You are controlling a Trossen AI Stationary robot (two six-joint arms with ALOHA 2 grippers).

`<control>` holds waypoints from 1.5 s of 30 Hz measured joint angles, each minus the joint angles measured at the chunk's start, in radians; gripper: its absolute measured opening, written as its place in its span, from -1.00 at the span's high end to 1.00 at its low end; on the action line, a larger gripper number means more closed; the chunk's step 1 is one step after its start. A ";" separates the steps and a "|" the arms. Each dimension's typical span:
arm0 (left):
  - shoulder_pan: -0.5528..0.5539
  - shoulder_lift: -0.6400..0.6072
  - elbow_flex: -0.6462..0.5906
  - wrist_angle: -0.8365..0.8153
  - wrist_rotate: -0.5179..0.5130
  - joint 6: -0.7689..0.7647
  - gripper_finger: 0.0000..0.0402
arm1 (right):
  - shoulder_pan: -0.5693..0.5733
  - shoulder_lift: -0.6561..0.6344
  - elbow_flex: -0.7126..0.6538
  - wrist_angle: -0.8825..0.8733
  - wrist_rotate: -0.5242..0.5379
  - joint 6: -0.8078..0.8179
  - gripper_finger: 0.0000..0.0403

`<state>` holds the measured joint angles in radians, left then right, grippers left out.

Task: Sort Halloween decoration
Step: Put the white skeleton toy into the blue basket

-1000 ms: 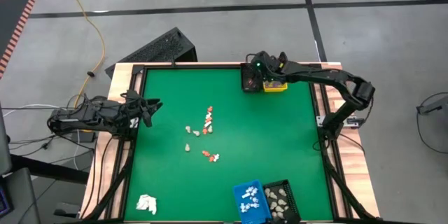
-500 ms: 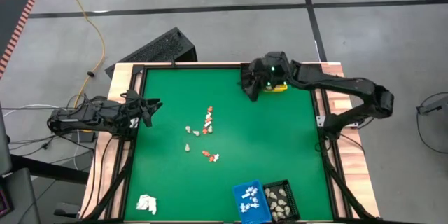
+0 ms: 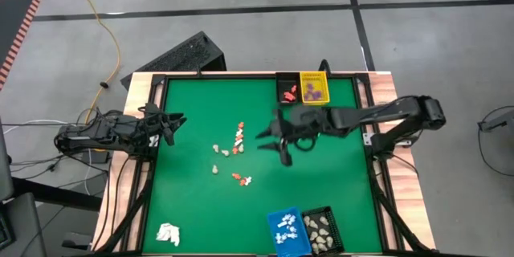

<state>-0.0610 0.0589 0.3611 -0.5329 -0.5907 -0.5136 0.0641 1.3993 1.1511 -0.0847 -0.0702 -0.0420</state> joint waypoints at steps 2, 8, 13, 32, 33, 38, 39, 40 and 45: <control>0.000 0.000 0.000 0.000 0.000 -0.011 0.40 | 0.043 0.051 0.000 0.040 0.021 -0.038 0.27; 0.000 0.000 0.000 0.000 0.000 -0.014 0.40 | 0.098 0.261 0.000 0.200 0.036 -0.032 0.27; 0.000 0.000 0.000 0.000 0.000 -0.014 0.40 | 0.103 0.429 -0.001 0.297 0.052 0.015 0.27; 0.000 0.000 0.000 -0.033 -0.015 -0.015 0.40 | 0.128 0.535 -0.001 0.128 0.043 -0.024 0.27; 0.000 0.000 0.000 -0.033 -0.017 -0.018 0.40 | 0.121 0.535 -0.001 0.131 0.043 -0.032 0.27; 0.000 0.000 0.000 -0.037 -0.018 -0.025 0.40 | 0.110 0.545 -0.001 0.140 0.046 -0.061 0.27; 0.000 0.000 0.000 -0.037 -0.018 -0.025 0.40 | 0.111 0.551 -0.001 0.139 0.042 -0.061 0.27; 0.000 0.000 0.000 -0.038 -0.018 -0.025 0.40 | 0.114 0.554 -0.001 0.136 0.034 -0.061 0.27; 0.000 0.000 0.000 -0.038 -0.021 -0.025 0.40 | 0.127 0.554 -0.001 0.140 0.008 -0.073 0.27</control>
<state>-0.0610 0.0589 0.3611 -0.5709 -0.6118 -0.5386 0.1910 1.9530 1.1503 0.0555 -0.0627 -0.1146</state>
